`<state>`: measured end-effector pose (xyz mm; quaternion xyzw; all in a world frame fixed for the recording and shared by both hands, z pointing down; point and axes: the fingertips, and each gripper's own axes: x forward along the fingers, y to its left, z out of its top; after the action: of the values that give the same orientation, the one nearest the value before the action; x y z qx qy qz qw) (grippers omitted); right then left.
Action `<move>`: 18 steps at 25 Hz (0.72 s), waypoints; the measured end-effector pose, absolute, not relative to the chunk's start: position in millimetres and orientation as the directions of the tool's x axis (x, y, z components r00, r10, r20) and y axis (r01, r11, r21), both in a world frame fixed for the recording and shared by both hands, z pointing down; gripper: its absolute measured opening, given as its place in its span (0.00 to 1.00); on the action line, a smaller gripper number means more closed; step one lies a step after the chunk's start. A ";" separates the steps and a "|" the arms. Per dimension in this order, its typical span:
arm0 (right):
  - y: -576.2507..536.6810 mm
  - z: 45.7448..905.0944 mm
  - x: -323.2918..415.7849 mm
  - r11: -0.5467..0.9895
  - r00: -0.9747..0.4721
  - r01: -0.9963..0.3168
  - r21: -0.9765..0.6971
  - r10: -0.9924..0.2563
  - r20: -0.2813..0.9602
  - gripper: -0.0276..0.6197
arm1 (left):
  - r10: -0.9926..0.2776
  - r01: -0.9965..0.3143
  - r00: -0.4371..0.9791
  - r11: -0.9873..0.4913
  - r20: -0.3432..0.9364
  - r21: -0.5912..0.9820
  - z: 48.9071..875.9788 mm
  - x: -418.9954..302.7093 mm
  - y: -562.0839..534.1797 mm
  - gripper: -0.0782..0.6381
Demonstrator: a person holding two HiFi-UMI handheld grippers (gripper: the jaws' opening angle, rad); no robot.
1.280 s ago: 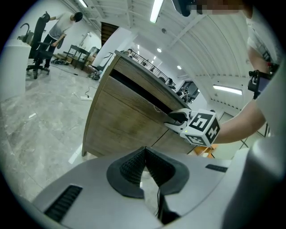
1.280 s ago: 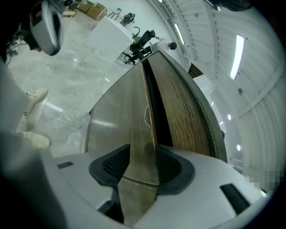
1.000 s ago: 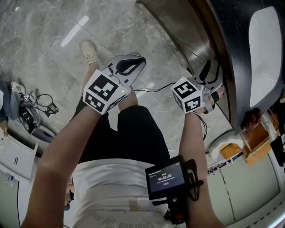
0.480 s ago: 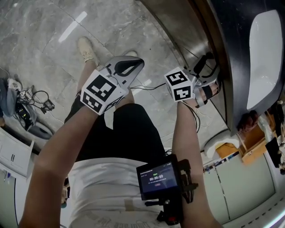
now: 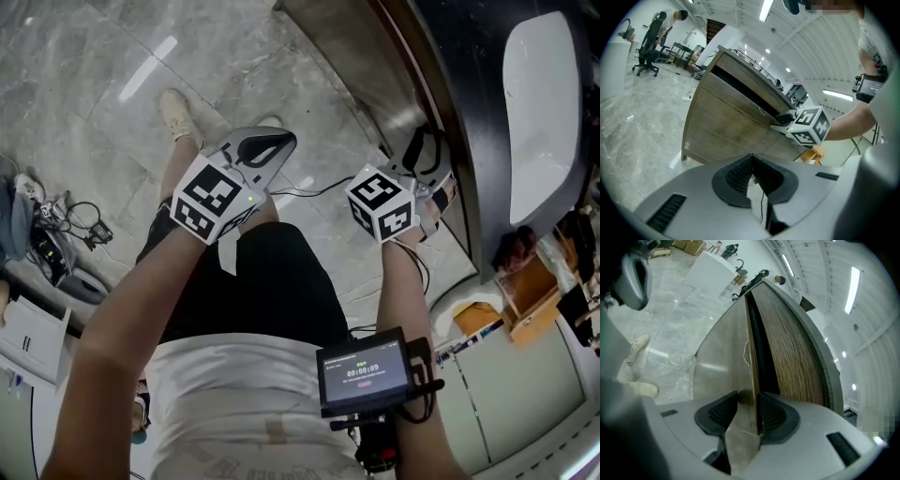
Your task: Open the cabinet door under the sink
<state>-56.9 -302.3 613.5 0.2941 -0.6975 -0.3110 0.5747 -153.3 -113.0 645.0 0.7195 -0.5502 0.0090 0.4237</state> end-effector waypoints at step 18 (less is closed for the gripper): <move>-256.3 618.0 -54.2 0.969 -0.164 -0.087 0.233 -0.245 0.956 0.16 | -0.775 -0.835 0.300 0.068 0.556 0.546 621.0 -166.9 -64.1 0.12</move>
<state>-54.2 -256.3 618.0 0.1092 -0.7604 -0.0618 0.6372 -166.9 -64.1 621.0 0.6817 -0.5905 0.0350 0.4305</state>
